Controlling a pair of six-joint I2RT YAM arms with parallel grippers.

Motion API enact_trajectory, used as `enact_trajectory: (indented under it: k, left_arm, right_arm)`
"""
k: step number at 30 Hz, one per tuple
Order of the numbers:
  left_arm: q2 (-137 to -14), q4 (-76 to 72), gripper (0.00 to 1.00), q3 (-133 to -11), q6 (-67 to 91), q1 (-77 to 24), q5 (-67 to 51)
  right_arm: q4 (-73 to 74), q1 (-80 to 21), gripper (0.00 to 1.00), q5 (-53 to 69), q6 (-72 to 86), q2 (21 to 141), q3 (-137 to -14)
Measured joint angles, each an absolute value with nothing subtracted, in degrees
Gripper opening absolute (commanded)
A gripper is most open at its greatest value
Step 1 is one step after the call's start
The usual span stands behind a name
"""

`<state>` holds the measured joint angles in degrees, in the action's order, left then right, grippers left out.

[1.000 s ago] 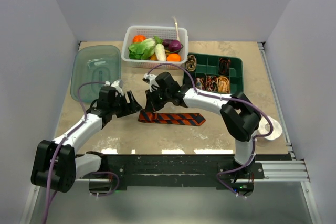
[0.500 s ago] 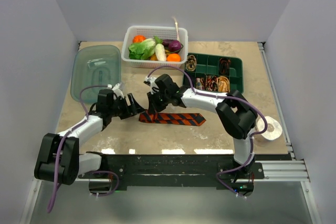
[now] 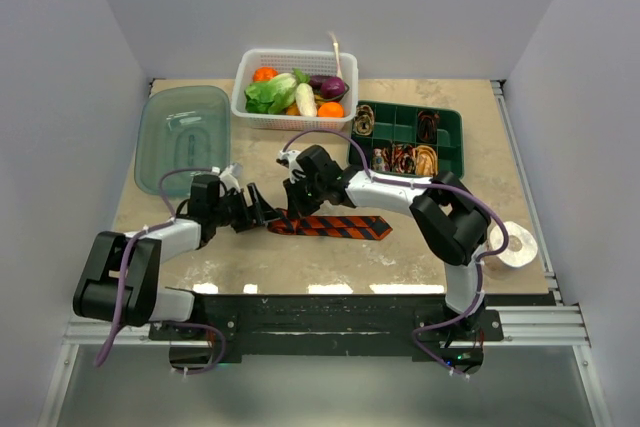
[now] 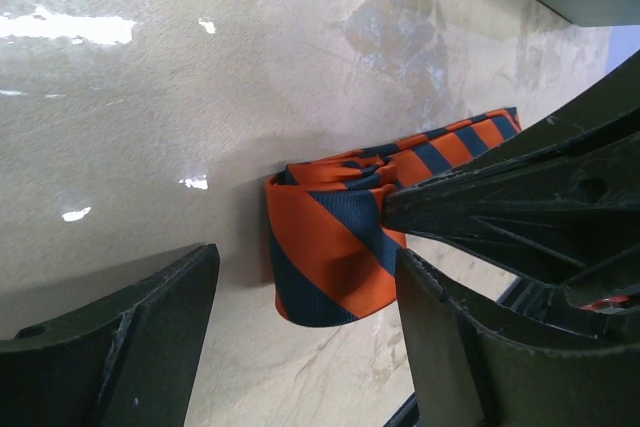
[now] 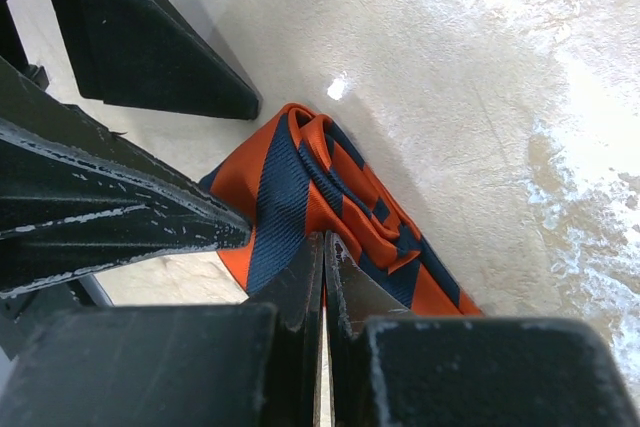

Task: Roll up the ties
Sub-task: Roll the tie at the center of the board.

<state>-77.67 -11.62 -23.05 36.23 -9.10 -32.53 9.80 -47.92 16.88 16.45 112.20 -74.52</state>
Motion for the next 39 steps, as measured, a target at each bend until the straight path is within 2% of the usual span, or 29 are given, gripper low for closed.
enact_trajectory:
  k: [8, 15, 24, 39]
  left_arm:
    - [-80.77, -16.60, 0.66, -22.59, 38.15, -9.10, -35.97]
    - [-84.12, -22.59, 0.49, -20.69, 40.34, -9.15, -38.87]
    - [-85.17, -25.36, 0.37, -20.03, 41.50, -9.52, -38.96]
    - [-83.70, -19.97, 0.34, -22.09, 40.66, -10.35, -36.53]
  right_arm:
    - [9.19, -47.92, 0.00, 15.99, 16.21, 112.20, -74.02]
    - [8.95, -47.83, 0.00, 15.97, 15.97, 112.20, -73.89]
    - [8.95, -47.57, 0.00, 16.05, 15.97, 112.20, -73.87]
    - [9.04, -46.63, 0.00, 16.01, 15.99, 112.09, -73.84]
